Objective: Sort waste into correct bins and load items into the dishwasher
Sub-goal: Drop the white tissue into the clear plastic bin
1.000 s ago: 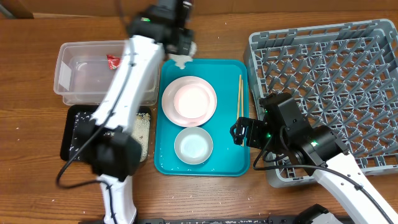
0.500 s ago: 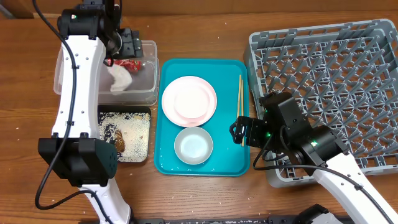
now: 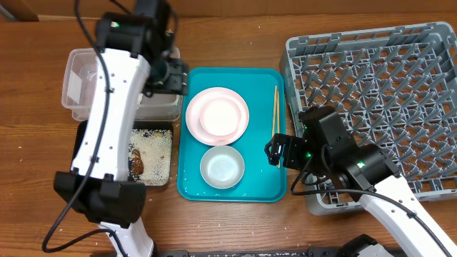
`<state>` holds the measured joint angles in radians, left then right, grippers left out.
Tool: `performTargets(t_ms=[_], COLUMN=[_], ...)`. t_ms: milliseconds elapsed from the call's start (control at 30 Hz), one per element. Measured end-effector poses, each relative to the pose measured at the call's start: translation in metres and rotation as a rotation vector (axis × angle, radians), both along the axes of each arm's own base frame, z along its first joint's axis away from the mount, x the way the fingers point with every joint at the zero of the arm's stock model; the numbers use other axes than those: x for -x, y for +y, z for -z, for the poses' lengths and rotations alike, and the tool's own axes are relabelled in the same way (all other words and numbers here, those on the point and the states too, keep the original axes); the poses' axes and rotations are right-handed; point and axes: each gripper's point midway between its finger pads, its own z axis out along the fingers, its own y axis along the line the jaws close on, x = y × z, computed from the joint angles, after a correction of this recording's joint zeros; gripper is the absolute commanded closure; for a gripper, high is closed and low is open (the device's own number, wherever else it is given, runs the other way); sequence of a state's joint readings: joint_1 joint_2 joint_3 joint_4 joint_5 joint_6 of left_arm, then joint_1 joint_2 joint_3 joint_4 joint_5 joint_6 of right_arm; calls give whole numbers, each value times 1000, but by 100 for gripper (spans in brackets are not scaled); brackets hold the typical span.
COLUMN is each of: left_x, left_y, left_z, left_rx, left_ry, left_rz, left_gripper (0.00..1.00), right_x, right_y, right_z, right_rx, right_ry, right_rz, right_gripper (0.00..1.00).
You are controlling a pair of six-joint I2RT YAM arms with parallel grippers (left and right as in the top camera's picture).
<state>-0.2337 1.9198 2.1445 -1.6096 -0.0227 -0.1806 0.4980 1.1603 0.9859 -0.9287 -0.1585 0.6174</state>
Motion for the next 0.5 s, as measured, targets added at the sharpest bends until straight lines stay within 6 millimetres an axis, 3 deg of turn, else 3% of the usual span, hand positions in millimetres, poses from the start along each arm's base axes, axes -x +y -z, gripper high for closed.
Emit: performTargets(t_ms=[233, 367, 500], left_x=[36, 53, 68], left_y=[-48, -59, -57], left_z=[30, 48, 60], left_rx=[-35, -56, -74], left_ry=[118, 182, 229], left_rz=[140, 168, 171], left_gripper=[35, 39, 40], right_x=[6, 9, 8], right_y=[-7, -14, -17], right_z=[5, 9, 10], right_rx=[33, 69, 87], right_ry=[26, 40, 38], right_rz=[9, 21, 30], right_gripper=[0, 0, 1])
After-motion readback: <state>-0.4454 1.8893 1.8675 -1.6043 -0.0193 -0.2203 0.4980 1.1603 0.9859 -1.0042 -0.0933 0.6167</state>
